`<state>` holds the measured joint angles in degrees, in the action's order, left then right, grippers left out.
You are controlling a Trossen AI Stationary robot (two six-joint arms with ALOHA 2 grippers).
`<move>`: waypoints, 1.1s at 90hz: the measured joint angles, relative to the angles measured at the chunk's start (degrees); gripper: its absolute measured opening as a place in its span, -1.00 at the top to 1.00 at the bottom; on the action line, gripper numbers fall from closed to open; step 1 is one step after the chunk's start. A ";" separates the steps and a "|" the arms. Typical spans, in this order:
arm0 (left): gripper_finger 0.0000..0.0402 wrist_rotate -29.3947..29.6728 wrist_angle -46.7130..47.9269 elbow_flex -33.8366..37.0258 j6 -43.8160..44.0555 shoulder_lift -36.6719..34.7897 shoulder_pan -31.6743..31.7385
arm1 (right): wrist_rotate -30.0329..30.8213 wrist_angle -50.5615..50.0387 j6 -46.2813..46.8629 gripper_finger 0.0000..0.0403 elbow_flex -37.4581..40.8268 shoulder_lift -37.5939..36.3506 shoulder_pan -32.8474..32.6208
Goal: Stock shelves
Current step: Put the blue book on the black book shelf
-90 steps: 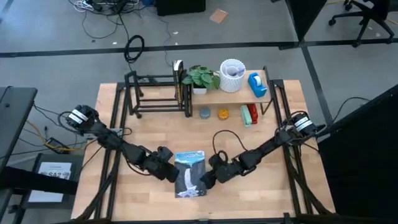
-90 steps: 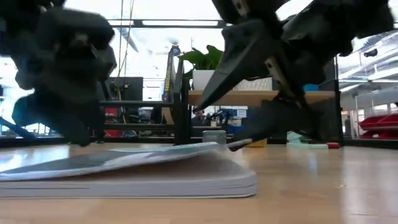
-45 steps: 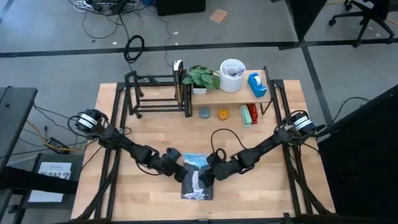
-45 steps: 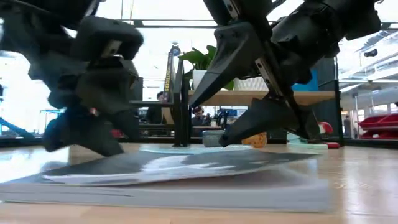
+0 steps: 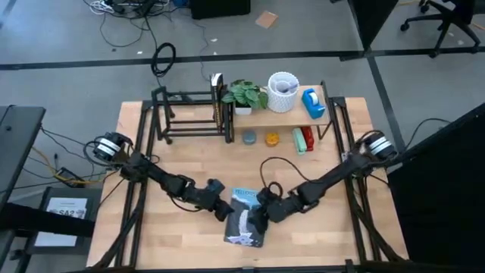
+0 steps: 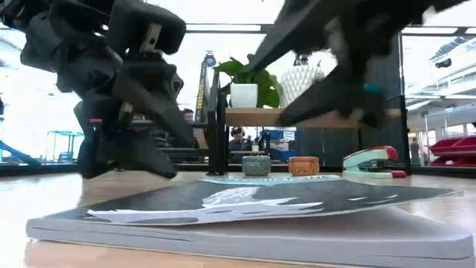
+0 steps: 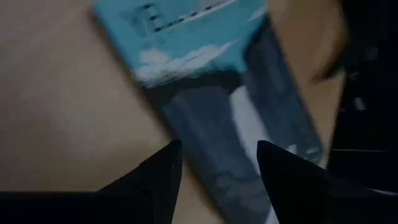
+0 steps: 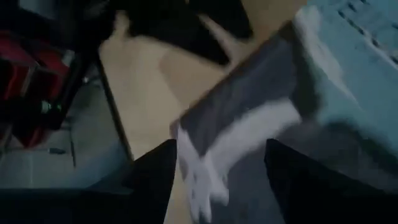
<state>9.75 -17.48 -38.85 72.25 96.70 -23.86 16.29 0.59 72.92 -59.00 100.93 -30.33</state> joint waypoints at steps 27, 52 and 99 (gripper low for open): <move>0.06 1.10 4.48 -0.31 0.35 0.64 0.07 | 0.94 -25.80 22.45 0.22 0.15 0.85 -5.70; 0.07 0.62 2.78 -0.39 0.41 4.16 0.87 | -3.94 -4.99 13.73 0.35 -0.09 9.75 0.09; 0.32 -3.28 -3.93 -0.09 -3.44 4.20 1.20 | -2.49 -4.37 5.38 0.43 -2.97 11.38 3.65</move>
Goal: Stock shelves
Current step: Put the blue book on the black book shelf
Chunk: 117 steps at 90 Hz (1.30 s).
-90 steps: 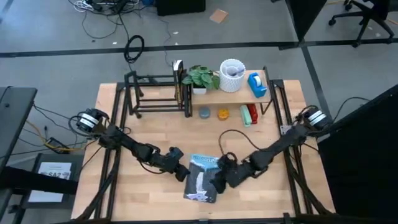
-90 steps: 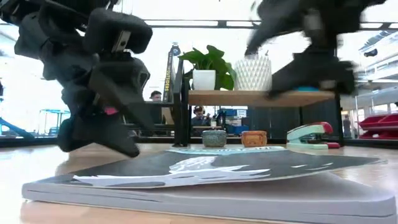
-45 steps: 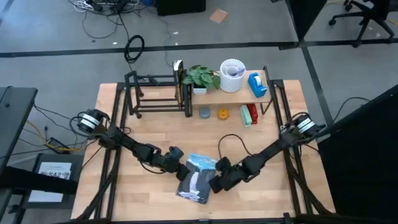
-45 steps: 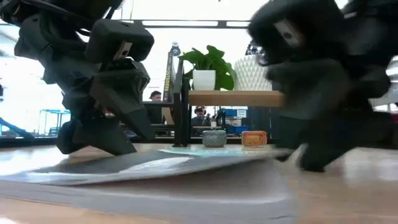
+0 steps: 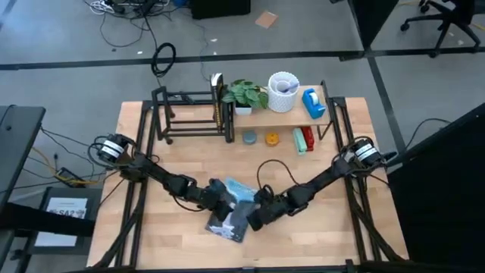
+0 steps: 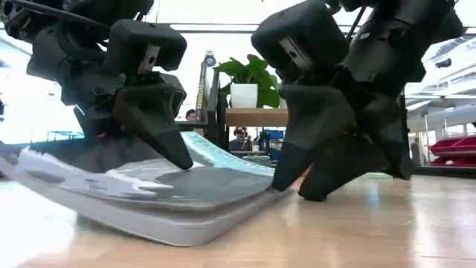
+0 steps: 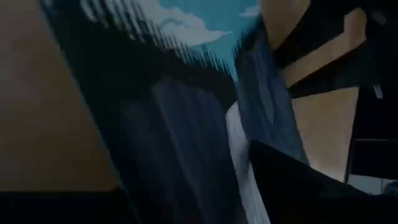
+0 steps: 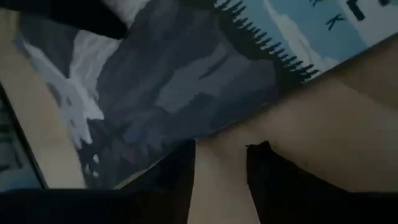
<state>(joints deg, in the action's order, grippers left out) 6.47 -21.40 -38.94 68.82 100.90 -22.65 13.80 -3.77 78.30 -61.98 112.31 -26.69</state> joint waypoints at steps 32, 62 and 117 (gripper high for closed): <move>0.87 -3.09 2.11 -0.29 -3.25 -7.03 -0.16 | -0.15 -0.07 -0.56 0.44 0.07 0.00 0.06; 0.99 17.37 42.13 -8.02 -8.07 -32.11 -0.35 | 2.98 0.56 -1.04 0.44 0.20 0.09 -1.25; 1.00 65.32 76.41 -32.11 -19.83 -34.82 20.33 | 4.09 1.38 -1.50 0.44 0.26 0.11 -1.02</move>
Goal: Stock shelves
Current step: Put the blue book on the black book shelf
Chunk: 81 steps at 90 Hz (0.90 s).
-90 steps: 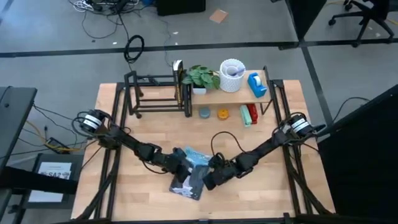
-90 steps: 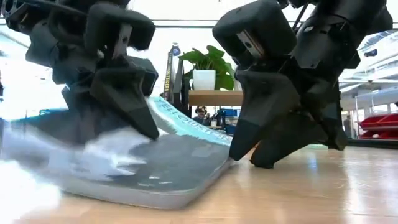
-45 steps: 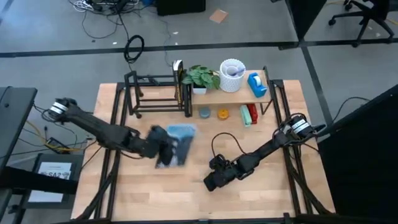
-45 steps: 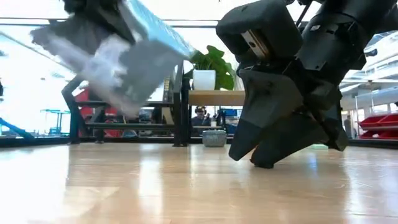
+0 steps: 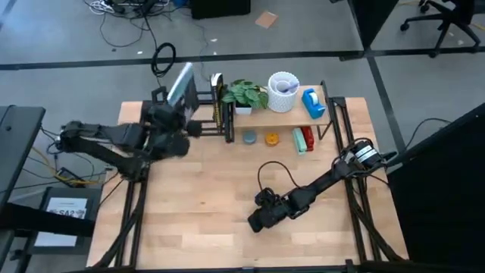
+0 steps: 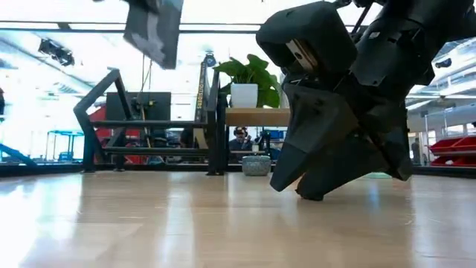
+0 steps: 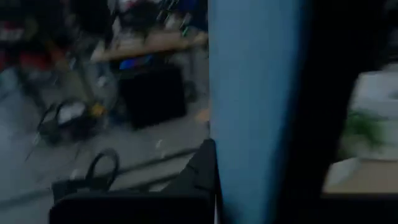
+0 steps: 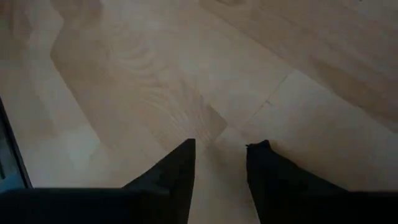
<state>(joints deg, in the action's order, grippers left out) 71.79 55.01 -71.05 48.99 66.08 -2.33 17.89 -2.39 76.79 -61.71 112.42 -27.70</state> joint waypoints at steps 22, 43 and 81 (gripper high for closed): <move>0.98 -12.13 -14.49 8.70 -0.97 1.89 13.03 | 0.11 0.09 -0.50 0.44 0.00 0.00 0.00; 0.97 -18.01 -28.70 12.05 -6.52 7.26 18.02 | 0.13 0.11 -0.57 0.44 0.00 0.00 0.00; 0.80 -23.93 -33.40 12.11 -4.04 15.55 20.46 | 0.20 0.16 -0.84 0.43 -0.02 0.00 0.00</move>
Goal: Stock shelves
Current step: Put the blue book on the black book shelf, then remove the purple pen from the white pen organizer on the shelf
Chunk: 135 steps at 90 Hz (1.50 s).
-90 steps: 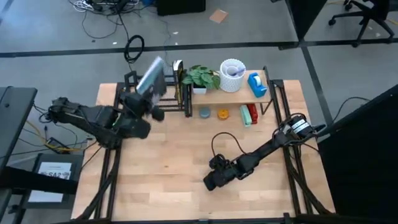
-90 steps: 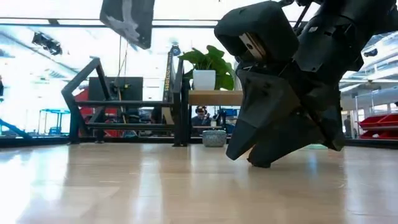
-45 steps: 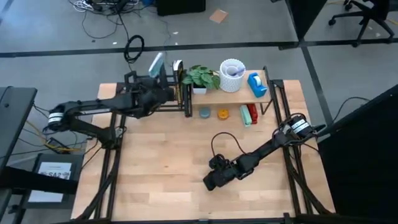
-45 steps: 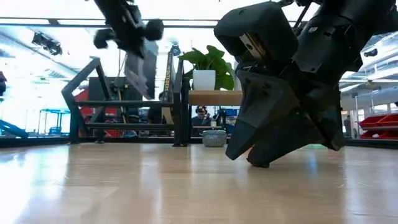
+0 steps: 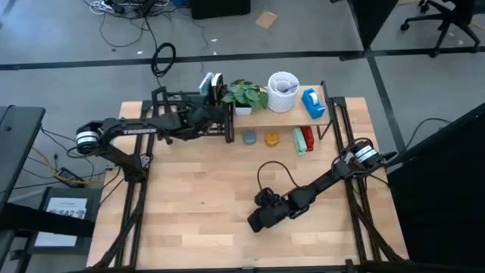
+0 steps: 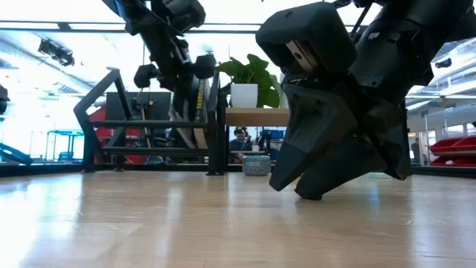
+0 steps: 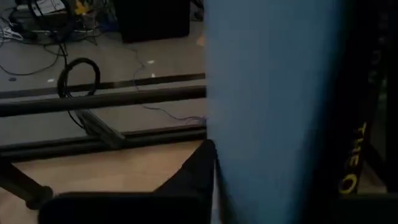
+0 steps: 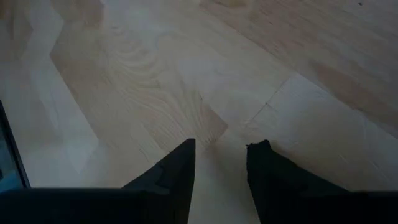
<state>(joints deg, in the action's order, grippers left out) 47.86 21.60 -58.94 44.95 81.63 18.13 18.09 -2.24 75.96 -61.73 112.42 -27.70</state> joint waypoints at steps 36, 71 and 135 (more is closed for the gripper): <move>0.29 -6.98 -8.03 -0.02 -3.52 -0.88 0.02 | 1.00 -0.01 -0.13 0.43 -0.02 0.00 -0.02; 0.24 -9.44 -12.62 -0.09 -5.75 -4.71 -0.02 | 1.01 0.04 -0.13 0.43 -0.02 -0.01 -0.04; 0.43 -7.32 -6.59 -0.11 -32.21 -18.13 -8.68 | 2.50 0.45 -0.19 0.43 -0.02 -0.02 -0.37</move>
<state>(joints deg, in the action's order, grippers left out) 40.54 15.02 -59.05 12.74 63.50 9.45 20.59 -1.78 75.76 -61.76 112.40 -28.08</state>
